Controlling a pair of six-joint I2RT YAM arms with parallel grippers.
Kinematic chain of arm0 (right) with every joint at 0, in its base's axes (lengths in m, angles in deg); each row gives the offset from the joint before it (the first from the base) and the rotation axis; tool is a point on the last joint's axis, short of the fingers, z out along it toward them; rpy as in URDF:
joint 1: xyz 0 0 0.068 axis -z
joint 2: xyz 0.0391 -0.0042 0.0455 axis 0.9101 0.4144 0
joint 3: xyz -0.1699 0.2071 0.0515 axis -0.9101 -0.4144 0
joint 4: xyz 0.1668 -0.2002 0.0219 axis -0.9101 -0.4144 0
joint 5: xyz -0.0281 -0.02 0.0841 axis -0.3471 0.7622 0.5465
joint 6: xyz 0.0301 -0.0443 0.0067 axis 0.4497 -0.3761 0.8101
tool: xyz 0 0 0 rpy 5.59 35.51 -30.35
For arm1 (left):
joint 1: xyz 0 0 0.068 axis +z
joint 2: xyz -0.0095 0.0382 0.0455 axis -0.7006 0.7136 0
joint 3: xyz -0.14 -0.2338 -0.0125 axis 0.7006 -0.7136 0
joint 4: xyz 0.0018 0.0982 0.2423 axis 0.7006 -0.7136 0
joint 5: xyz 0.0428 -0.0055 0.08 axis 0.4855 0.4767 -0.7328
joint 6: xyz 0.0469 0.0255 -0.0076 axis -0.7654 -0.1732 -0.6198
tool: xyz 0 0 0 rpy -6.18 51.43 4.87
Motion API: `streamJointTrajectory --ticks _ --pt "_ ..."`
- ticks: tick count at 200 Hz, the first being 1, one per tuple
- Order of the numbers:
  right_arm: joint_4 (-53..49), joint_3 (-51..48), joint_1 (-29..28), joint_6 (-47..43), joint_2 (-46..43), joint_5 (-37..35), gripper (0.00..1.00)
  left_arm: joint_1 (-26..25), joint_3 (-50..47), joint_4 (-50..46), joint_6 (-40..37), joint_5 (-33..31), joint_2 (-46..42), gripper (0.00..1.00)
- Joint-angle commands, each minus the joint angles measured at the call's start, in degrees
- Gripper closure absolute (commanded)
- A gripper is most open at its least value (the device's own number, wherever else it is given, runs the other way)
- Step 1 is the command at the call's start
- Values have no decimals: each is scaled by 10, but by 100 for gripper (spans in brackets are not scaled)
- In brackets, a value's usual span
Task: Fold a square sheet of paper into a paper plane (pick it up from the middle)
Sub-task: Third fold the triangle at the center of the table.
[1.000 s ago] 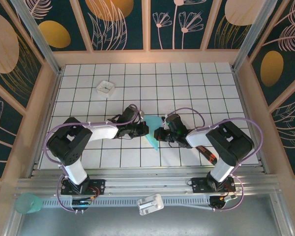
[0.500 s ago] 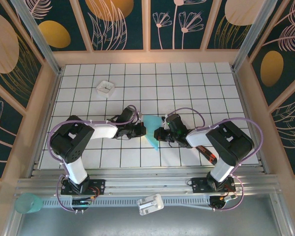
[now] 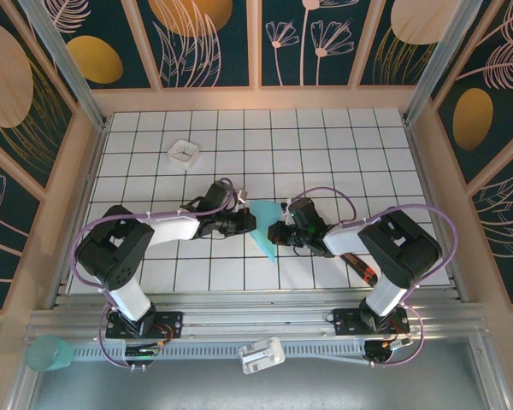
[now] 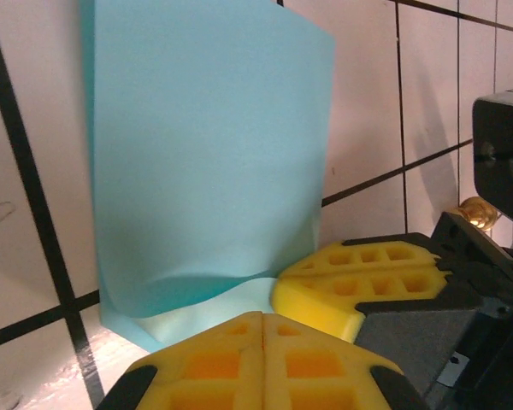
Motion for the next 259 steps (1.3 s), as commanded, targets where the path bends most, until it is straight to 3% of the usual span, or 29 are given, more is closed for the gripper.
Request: streamJointTrajectory --ticks 1,56,108,206,244,259 --pt "-106 -22 6 -17 47 -45 100 1 18 10 3 34 26 91" --pt "-111 -16 6 -19 49 -44 100 0 43 -21 -22 32 60 89" --pt "-113 -16 8 -19 47 -44 100 0 51 -65 -52 -8 77 90" --pt "-108 -19 11 -20 48 -41 100 1 29 -66 -65 -29 83 90" --pt "-113 -12 10 -25 39 -35 100 1 12 -66 -69 -31 94 99" --pt "-120 -6 10 -29 31 -33 94 1 6 -67 -72 -32 97 100"
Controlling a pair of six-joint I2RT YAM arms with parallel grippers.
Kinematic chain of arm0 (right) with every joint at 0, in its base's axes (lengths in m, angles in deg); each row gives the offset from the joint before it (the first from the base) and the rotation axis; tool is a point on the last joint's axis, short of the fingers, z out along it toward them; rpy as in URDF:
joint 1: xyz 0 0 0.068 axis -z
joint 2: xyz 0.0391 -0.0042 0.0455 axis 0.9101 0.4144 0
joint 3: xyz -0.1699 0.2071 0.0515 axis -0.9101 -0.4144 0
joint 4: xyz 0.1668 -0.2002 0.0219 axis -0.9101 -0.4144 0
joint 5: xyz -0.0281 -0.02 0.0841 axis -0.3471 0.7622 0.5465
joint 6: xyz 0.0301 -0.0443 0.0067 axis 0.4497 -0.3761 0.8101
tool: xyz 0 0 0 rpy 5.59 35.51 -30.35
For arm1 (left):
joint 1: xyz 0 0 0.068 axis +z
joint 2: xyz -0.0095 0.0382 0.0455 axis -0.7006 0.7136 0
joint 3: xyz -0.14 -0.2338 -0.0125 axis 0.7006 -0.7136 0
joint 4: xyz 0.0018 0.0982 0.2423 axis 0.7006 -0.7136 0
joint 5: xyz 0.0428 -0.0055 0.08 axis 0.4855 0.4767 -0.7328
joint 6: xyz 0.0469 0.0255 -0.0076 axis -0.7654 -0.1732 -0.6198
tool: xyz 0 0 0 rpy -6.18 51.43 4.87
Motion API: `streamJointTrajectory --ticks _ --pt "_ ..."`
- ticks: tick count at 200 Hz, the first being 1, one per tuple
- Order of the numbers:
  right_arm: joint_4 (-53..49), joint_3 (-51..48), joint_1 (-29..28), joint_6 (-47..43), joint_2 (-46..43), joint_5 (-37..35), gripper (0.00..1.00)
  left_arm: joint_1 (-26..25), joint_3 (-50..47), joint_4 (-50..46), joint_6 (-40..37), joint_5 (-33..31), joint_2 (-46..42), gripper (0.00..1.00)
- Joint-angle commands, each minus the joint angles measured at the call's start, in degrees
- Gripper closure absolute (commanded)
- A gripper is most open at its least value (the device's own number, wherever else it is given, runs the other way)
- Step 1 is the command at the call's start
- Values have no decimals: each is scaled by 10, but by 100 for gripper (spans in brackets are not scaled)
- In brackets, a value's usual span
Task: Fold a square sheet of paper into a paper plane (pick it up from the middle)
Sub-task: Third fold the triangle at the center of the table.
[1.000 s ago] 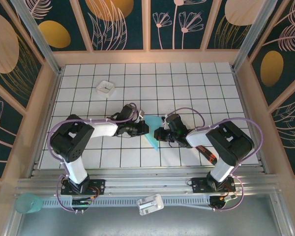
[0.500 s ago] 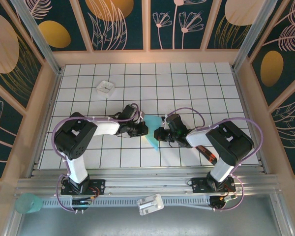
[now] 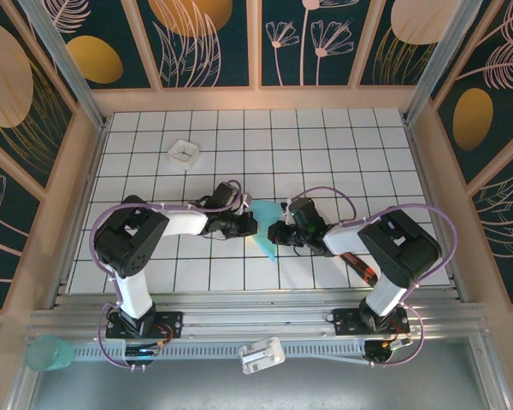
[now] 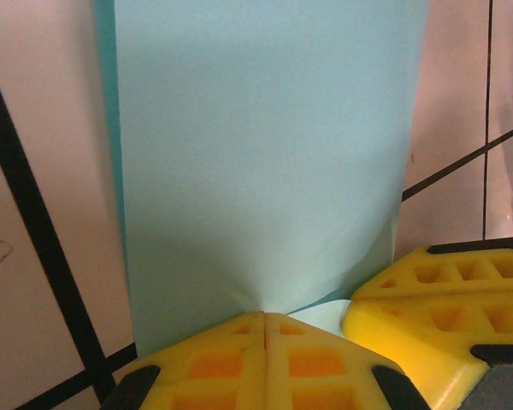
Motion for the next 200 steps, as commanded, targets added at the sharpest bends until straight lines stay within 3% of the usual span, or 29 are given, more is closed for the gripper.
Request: streamJointTrajectory --ticks 1,36,112,141,164,200 --pt "-115 -10 7 -26 29 -42 94 1 -28 -38 -15 -32 24 100" --pt "-145 8 8 -40 -5 -46 84 1 -39 -41 -21 -42 24 100" --pt "-209 11 27 -75 -122 -63 80 1 -41 -39 -23 -42 28 100" --pt "-193 10 -5 -85 -165 -42 79 1 -41 -39 -24 -40 27 100" --pt "-174 22 -44 -89 -154 -25 81 0 -41 -39 -24 -40 27 100" --pt "-136 50 -74 -81 -87 7 92 1 -39 -40 -26 -39 29 100"
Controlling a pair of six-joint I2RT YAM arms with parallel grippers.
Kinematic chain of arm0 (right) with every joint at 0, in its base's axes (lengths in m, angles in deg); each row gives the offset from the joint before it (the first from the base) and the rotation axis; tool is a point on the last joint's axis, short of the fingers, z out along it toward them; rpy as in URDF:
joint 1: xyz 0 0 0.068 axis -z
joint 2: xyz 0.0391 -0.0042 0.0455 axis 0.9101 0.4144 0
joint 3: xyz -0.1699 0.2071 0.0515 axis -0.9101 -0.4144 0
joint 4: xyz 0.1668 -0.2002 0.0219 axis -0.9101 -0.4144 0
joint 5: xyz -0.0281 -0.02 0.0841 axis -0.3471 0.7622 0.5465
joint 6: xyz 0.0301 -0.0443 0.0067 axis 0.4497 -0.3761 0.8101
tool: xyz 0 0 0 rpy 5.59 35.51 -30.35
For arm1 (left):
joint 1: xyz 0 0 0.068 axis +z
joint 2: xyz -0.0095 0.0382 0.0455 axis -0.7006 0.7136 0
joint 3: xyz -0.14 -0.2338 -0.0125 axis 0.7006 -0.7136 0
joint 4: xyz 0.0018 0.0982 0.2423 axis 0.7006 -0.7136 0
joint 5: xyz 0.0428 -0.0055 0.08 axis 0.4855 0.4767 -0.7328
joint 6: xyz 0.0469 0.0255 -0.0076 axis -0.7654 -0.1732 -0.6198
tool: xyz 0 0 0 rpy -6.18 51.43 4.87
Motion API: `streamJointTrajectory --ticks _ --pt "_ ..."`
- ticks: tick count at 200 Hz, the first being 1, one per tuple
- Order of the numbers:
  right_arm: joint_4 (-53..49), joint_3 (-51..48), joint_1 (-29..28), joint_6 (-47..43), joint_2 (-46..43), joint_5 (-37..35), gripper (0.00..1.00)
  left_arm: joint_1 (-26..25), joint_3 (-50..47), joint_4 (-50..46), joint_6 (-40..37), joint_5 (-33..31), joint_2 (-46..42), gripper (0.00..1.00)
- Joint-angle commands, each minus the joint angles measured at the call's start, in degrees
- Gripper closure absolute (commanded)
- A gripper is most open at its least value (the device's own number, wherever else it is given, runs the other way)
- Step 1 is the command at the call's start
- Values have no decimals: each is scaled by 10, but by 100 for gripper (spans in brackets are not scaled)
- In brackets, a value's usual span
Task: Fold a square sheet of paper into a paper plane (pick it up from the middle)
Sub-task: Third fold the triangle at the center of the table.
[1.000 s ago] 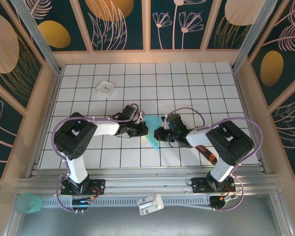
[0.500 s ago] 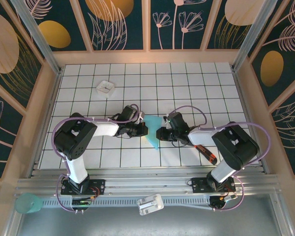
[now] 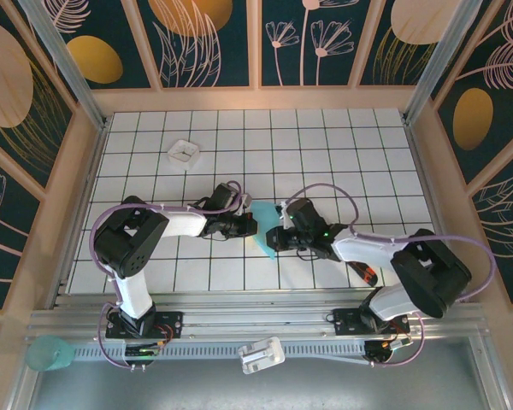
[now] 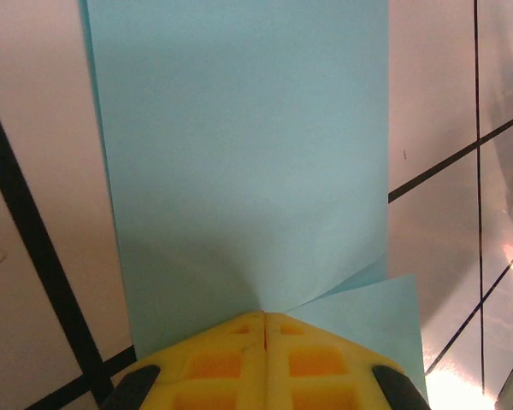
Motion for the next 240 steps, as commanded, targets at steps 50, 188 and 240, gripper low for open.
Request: streamJointTrajectory --ticks 50,188,240 --pt "34 56 -17 -19 97 39 98 1 -24 -68 -19 -42 30 100" --pt "7 -18 -14 -11 110 28 100 0 -20 -74 -27 -46 29 100" --pt "-13 -51 -22 13 94 16 100 0 -18 -81 -33 -53 26 100"
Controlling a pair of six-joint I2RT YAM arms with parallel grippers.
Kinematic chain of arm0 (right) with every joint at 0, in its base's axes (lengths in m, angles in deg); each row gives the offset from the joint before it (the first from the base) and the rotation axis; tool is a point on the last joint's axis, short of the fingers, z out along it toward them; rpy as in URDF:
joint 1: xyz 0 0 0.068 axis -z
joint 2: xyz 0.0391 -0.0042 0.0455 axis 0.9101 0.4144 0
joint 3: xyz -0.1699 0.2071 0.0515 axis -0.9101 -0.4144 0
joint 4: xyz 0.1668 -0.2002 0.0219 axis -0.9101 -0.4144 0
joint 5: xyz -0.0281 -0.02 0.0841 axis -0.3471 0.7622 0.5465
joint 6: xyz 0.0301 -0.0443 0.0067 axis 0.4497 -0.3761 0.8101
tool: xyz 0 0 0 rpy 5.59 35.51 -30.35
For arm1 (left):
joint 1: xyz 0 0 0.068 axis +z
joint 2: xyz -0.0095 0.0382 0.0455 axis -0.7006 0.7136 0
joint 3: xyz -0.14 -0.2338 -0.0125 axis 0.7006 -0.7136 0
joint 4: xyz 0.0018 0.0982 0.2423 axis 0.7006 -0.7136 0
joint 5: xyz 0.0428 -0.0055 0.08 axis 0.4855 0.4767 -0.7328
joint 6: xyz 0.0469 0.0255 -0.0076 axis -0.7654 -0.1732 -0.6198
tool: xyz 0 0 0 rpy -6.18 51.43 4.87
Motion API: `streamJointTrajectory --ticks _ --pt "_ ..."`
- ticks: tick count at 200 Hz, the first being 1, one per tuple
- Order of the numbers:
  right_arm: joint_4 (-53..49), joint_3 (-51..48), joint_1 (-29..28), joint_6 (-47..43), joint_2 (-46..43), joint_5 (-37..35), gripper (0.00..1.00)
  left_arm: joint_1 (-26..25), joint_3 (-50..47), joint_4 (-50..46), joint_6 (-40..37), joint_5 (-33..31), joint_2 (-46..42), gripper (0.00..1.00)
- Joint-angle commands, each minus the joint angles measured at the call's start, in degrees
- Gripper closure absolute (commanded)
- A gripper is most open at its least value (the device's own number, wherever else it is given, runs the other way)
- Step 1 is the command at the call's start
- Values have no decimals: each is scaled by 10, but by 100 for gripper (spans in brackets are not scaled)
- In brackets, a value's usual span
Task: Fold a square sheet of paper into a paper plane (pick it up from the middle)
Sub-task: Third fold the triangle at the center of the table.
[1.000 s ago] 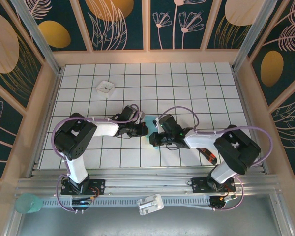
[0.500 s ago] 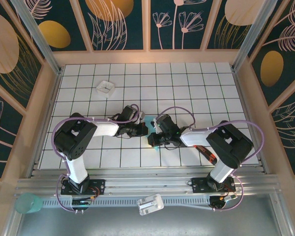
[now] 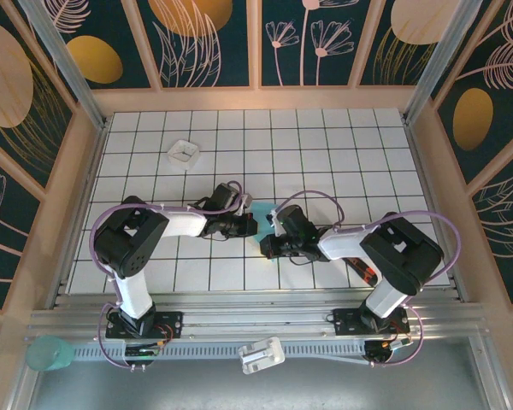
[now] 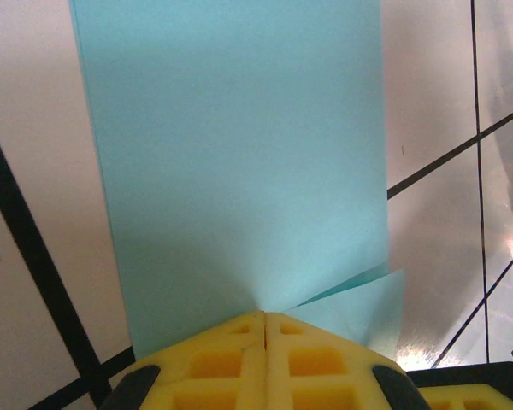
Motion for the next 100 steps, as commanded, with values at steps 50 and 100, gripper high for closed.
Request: streamJointTrajectory --ticks 50,100 --pt "-107 -75 -24 41 -27 -21 100 1 -19 -82 -21 -55 27 100" --pt "-120 -97 -45 59 -51 -34 100 0 -17 -83 -22 -58 31 100"
